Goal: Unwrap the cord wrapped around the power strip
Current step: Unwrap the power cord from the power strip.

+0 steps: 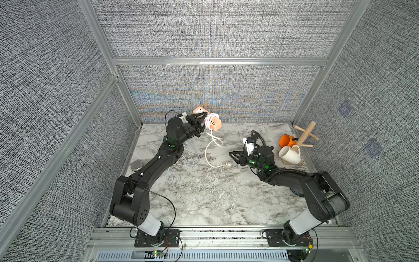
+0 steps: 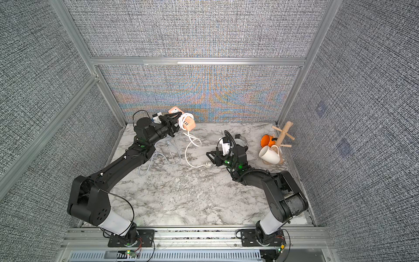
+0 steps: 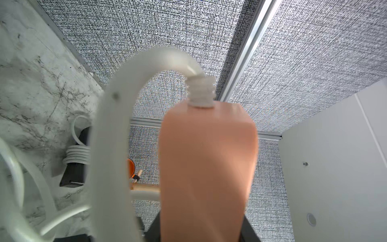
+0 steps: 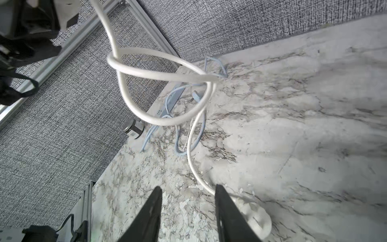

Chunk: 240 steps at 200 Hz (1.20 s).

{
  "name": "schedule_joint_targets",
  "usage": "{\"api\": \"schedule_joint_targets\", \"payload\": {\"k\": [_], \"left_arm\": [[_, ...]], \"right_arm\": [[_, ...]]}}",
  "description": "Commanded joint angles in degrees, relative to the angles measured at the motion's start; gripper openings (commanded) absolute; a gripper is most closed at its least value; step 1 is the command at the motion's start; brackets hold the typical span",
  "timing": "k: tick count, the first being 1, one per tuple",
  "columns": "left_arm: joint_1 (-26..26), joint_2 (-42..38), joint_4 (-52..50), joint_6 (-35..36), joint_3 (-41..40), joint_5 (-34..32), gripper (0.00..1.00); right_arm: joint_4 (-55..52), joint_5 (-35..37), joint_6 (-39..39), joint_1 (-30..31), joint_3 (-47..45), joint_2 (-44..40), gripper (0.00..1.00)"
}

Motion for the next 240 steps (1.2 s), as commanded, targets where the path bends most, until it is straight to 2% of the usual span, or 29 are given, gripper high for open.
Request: {"api": "schedule_joint_targets", "payload": {"k": [1,34,64,91,105,140,178,209,240], "left_arm": [[-1.43,-0.55,6.56,-3.69,2.11,-2.09,0.00],[-3.23,-1.44,3.32,-4.09,6.33,-2.62,0.01],[-4.16,-3.14,1.43,-3.95,7.86,-3.97,0.01],[-4.52,-4.23,1.03,-4.25,8.05,-3.98,0.01],[-4.53,-4.90,0.99,-4.26,7.66,-3.89,0.01],[-4.90,-6.50,1.36,-4.94,7.07,-3.54,0.01],[-4.90,-7.98,2.44,-6.08,6.13,-3.67,0.01],[-4.90,-8.96,3.67,-7.66,4.33,-5.46,0.01],[-4.90,-10.33,4.46,-6.59,2.14,-9.14,0.01]], "right_arm": [[17.03,1.93,5.31,1.45,-0.45,4.28,0.45],[37.48,5.74,8.77,3.18,-2.36,11.57,0.53],[42.24,6.35,8.52,4.59,0.93,15.97,0.64],[37.57,8.50,5.63,5.79,4.92,16.87,0.78],[33.78,11.50,3.27,5.85,6.48,16.54,0.81],[26.78,15.46,-0.38,5.10,13.26,17.97,0.82],[22.44,13.18,-1.63,5.14,21.21,21.16,0.80],[21.90,11.69,-1.43,5.23,23.24,22.53,0.70],[22.37,9.68,-1.19,5.17,22.59,22.55,0.26]]}}
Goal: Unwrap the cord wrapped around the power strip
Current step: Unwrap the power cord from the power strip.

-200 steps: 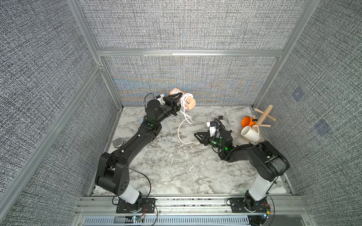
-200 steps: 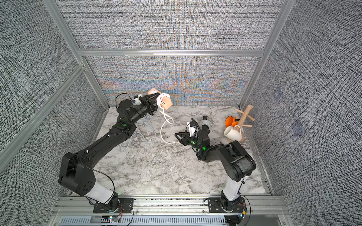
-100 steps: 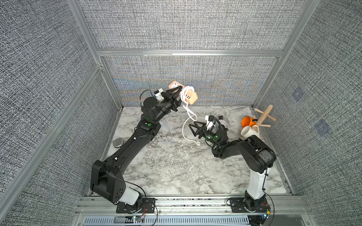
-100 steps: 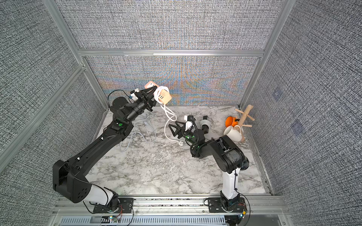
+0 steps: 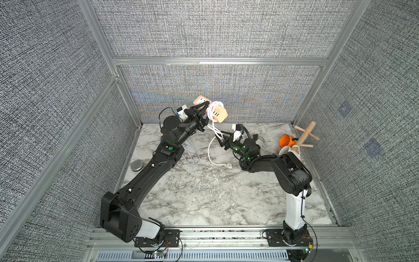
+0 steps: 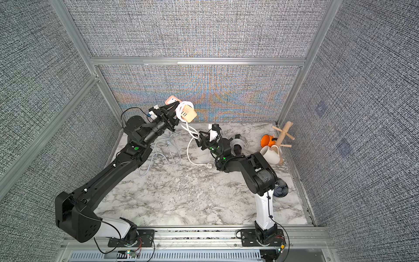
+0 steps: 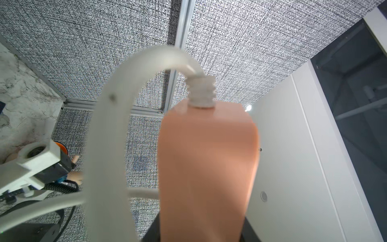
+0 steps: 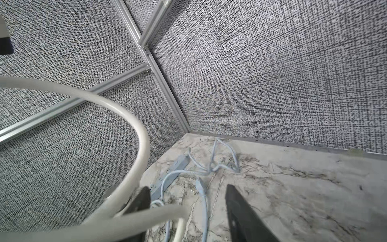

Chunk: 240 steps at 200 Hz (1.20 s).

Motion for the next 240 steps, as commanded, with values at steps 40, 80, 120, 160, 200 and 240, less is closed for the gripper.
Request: {"api": "schedule_joint_targets", "payload": {"k": [40,80,120,160,200,240], "left_arm": [[2.01,-3.36,6.15,2.76,-6.04,-7.56,0.01],[5.81,-1.97,5.88,2.82,-13.45,-8.90,0.01],[7.53,10.58,15.44,-1.38,-10.82,-7.45,0.01],[10.52,16.22,11.62,1.62,-6.30,-9.43,0.01],[13.26,18.36,11.63,1.32,-6.12,-10.25,0.01],[16.83,17.68,13.80,0.33,-11.53,-9.48,0.01]], "right_arm": [[-7.23,-2.45,-3.78,-2.14,-5.40,-6.22,0.02],[-25.65,-1.90,-12.51,-4.88,-9.75,-18.53,0.00],[-47.92,-3.26,-24.80,-4.17,-9.07,-28.62,0.00],[-67.49,10.50,-32.01,-4.32,-11.02,-35.46,0.00],[-75.20,15.34,-28.04,-8.70,-14.00,-37.23,0.00],[-76.80,13.19,-22.61,-12.73,-17.21,-32.92,0.00]]}}
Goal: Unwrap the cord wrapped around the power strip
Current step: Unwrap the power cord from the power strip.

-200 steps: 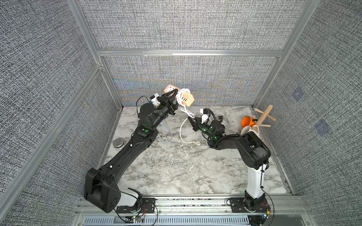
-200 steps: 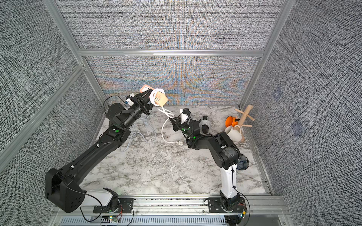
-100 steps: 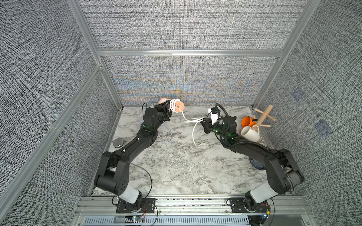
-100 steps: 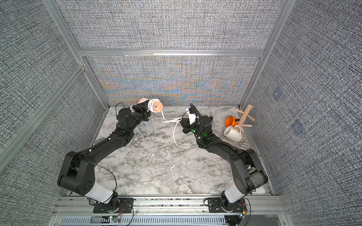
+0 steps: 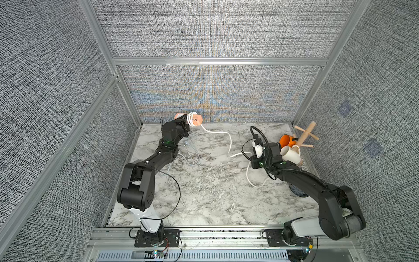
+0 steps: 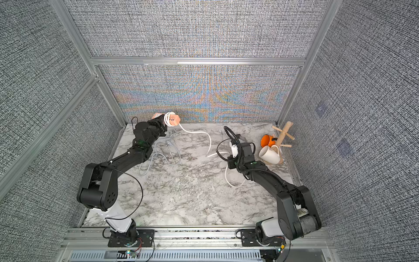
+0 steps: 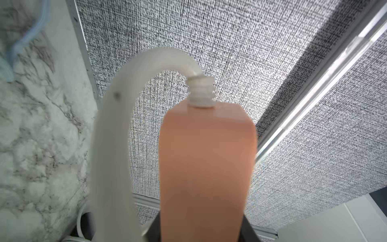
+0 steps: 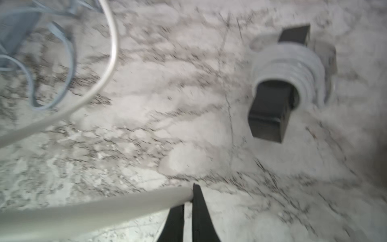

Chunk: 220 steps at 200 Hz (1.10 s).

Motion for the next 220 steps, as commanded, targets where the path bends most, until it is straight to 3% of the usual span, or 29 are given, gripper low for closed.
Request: {"api": "schedule_joint_targets", "payload": {"k": [1,16,49,64,82,101,111,134,155,176,200,220], "left_arm": [[1.60,-0.49,4.92,-0.66,-2.40,0.37,0.01],[2.27,-0.42,6.69,-1.67,-4.51,0.64,0.01],[2.93,-0.91,6.99,-1.70,-6.01,1.32,0.01],[3.02,-1.17,6.40,-1.15,-5.89,2.53,0.01],[3.04,-1.88,4.12,1.25,-5.41,5.87,0.01],[2.99,-2.85,3.37,3.17,-5.90,8.41,0.00],[2.96,-3.52,2.89,4.28,-6.21,9.27,0.00],[2.05,-3.77,3.44,3.73,-6.01,12.32,0.00],[-0.24,-3.37,6.91,1.90,-5.70,13.90,0.00],[-3.25,-3.89,6.63,2.24,-5.01,14.02,0.00],[-5.95,-4.03,6.03,2.79,-3.52,16.30,0.00],[-6.77,-4.10,5.92,3.36,-2.67,18.70,0.00]], "right_arm": [[-3.22,-1.42,3.52,-0.78,-0.88,2.12,0.00],[-1.28,-4.73,5.55,-0.87,-1.03,3.22,0.00],[-1.08,-5.15,8.40,-1.78,0.04,7.90,0.00],[-1.40,-5.85,8.61,-2.17,0.53,9.00,0.17],[-2.71,-7.92,7.68,-2.51,2.49,8.42,0.49],[-3.37,-10.96,5.56,-2.55,3.38,5.39,0.69],[-3.47,-12.20,3.98,-2.45,3.63,2.97,0.75],[-0.59,-16.96,1.45,-1.22,4.18,-3.01,0.78],[10.58,-24.56,2.94,1.63,3.94,-5.80,0.79],[22.67,-26.99,3.06,5.06,4.53,-3.12,0.79],[26.24,-26.07,-0.59,8.66,9.81,2.83,0.79],[31.34,-27.97,1.14,9.21,12.27,6.99,0.78]]}}
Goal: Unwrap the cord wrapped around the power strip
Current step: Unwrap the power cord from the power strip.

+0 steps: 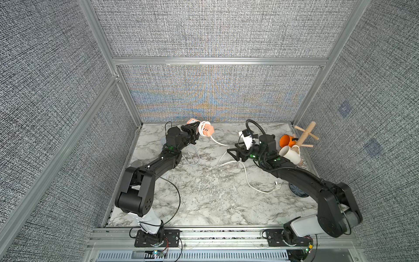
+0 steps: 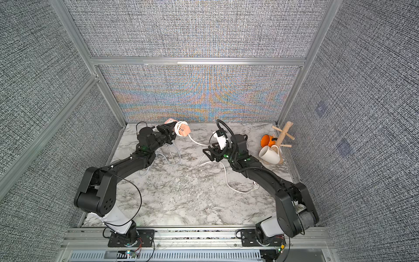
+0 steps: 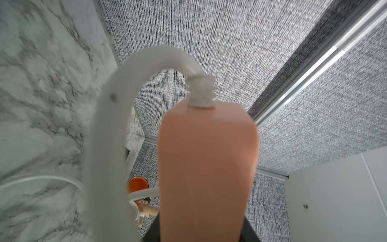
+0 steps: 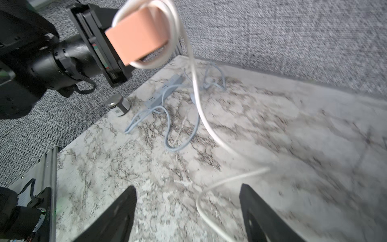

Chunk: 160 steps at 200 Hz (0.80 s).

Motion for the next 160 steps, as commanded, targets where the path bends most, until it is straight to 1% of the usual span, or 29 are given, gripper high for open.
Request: {"api": "schedule_joint_targets", "payload": {"k": [1,37,54,76,92,99,118,127,154,160], "left_arm": [[-0.69,-0.83,3.77,1.42,1.18,3.25,0.00],[-2.08,-2.55,0.72,4.24,1.97,6.20,0.00],[-2.61,-3.44,0.68,4.15,1.37,5.51,0.00],[-2.92,-4.20,0.90,3.69,1.03,5.62,0.00],[-3.28,-4.65,2.06,2.85,0.45,5.76,0.00],[-3.32,-5.09,2.40,2.55,0.15,5.72,0.00],[-3.26,-6.35,2.36,2.26,-1.32,5.43,0.00],[-3.29,-6.92,2.36,1.84,-2.04,5.12,0.00],[-3.32,-7.61,3.85,1.13,-4.10,4.73,0.00],[-3.33,-7.65,4.60,0.85,-4.81,4.64,0.00]], "right_arm": [[10.78,-3.18,-0.72,0.47,2.32,3.64,0.78],[15.00,-3.03,2.68,1.52,6.55,11.34,0.75],[17.79,-4.14,5.70,2.25,7.69,14.17,0.74],[20.32,-3.48,7.78,3.28,9.17,17.11,0.73],[21.07,-2.65,9.39,3.28,10.51,19.01,0.69],[21.46,-2.12,10.05,3.22,10.82,19.61,0.65],[21.47,-2.81,12.69,2.87,12.18,20.95,0.46],[21.56,-3.37,12.95,2.82,12.34,21.12,0.40],[20.56,-3.93,12.60,2.37,12.43,20.77,0.13],[20.20,-4.14,12.62,2.17,12.27,20.53,0.11]]}}
